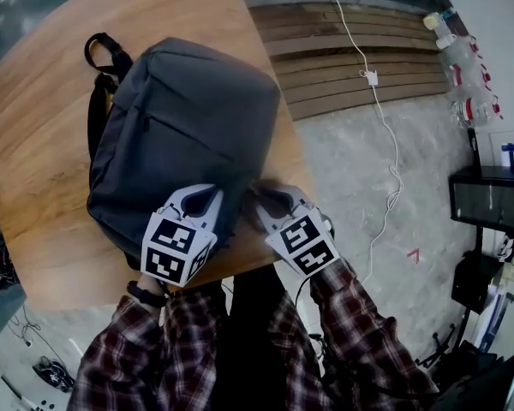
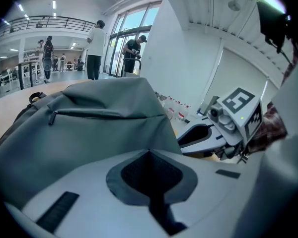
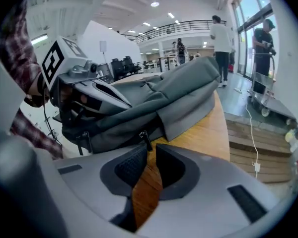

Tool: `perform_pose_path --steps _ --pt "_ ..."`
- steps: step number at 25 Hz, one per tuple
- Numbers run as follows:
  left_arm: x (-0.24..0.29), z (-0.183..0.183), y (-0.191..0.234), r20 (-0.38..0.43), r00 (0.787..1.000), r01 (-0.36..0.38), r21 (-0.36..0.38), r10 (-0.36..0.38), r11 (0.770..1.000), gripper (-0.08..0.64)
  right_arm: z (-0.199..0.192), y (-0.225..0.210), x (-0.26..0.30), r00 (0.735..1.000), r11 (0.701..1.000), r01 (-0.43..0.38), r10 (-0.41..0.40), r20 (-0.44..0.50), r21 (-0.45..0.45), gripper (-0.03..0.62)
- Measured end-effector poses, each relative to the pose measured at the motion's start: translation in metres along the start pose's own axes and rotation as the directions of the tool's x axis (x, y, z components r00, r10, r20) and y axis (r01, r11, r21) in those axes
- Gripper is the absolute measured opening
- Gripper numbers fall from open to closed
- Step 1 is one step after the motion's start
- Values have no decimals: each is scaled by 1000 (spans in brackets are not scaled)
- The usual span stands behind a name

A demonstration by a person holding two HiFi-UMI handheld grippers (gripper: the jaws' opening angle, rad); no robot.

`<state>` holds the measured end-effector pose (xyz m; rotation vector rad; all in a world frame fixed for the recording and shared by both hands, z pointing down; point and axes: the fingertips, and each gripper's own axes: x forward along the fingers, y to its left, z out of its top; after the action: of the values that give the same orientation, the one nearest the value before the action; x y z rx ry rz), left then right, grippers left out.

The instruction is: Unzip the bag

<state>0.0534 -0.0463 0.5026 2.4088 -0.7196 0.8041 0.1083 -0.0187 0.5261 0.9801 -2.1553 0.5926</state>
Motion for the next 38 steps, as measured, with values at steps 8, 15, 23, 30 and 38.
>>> perform_pose_path --steps 8,15,23,30,38 --pt "0 -3 2 -8 1000 15 6 -15 1000 9 2 12 21 957 922 -259 206 -204 -287 75" --pt "3 -4 3 -20 1000 23 28 -22 999 9 1 12 18 929 916 -331 275 -247 -225 15" --pt "-2 11 -10 -35 998 59 249 -52 967 9 3 11 14 935 936 -290 233 -267 -198 11" --pt "24 16 -17 -90 985 169 350 -147 921 9 -10 20 14 952 966 -196 147 -267 -167 9" --pt "45 34 -17 -65 982 188 268 -177 945 9 -32 59 -6 982 997 -80 81 -173 18 9"
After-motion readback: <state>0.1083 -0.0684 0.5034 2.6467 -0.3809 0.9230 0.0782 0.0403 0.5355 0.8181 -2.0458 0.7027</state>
